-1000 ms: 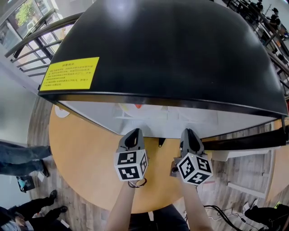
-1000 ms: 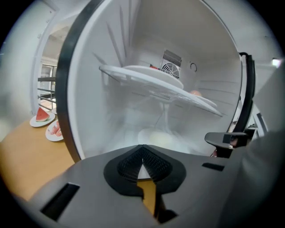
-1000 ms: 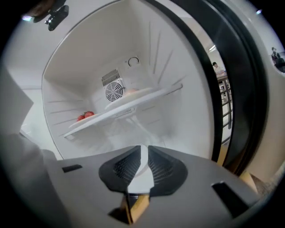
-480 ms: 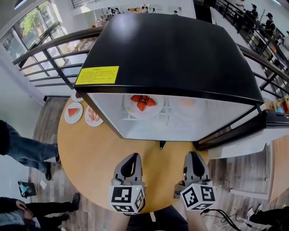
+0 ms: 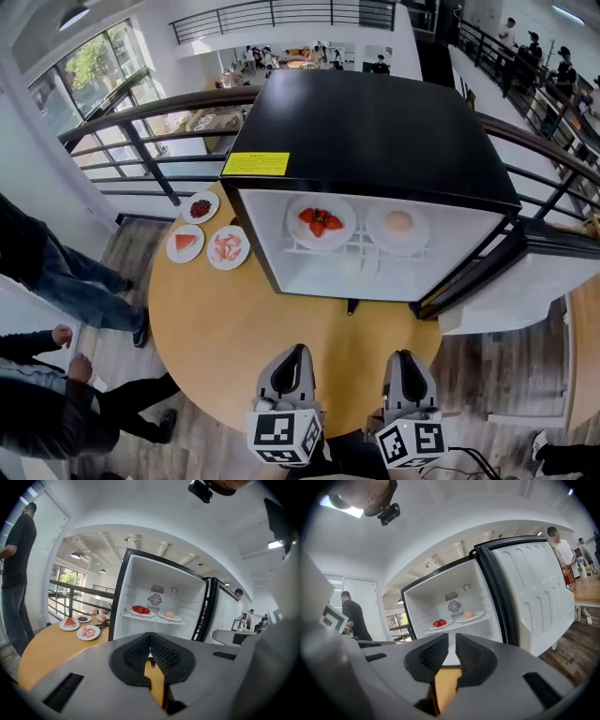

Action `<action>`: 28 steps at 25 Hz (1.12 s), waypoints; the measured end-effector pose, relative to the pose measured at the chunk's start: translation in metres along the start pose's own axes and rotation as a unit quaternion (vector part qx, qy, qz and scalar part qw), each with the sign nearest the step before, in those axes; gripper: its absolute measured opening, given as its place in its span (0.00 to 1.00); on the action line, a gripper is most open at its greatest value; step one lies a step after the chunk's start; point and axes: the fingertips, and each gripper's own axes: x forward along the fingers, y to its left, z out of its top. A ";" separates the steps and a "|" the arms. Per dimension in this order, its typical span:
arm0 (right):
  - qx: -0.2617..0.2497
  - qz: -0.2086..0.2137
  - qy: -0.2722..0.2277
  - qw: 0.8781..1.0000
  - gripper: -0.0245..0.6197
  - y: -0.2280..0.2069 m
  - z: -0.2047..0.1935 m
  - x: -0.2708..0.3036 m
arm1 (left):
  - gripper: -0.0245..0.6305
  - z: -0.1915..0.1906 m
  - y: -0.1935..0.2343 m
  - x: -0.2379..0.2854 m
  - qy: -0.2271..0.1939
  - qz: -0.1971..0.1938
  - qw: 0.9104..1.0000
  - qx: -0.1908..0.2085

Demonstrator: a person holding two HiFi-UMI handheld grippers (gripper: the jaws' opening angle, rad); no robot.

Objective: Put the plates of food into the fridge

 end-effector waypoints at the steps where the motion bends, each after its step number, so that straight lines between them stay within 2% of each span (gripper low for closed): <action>1: -0.001 0.001 0.000 1.000 0.12 0.001 0.000 -0.004 | 0.05 0.001 -0.003 -0.003 -0.001 -0.003 1.000 0.001; 5: 0.000 0.009 0.002 1.000 0.09 0.007 -0.001 -0.008 | 0.05 0.006 -0.010 -0.014 -0.011 -0.009 1.000 0.009; 28: -0.010 0.027 -0.007 1.000 0.09 0.022 0.009 -0.004 | 0.05 0.010 0.002 -0.023 -0.018 0.012 1.000 0.001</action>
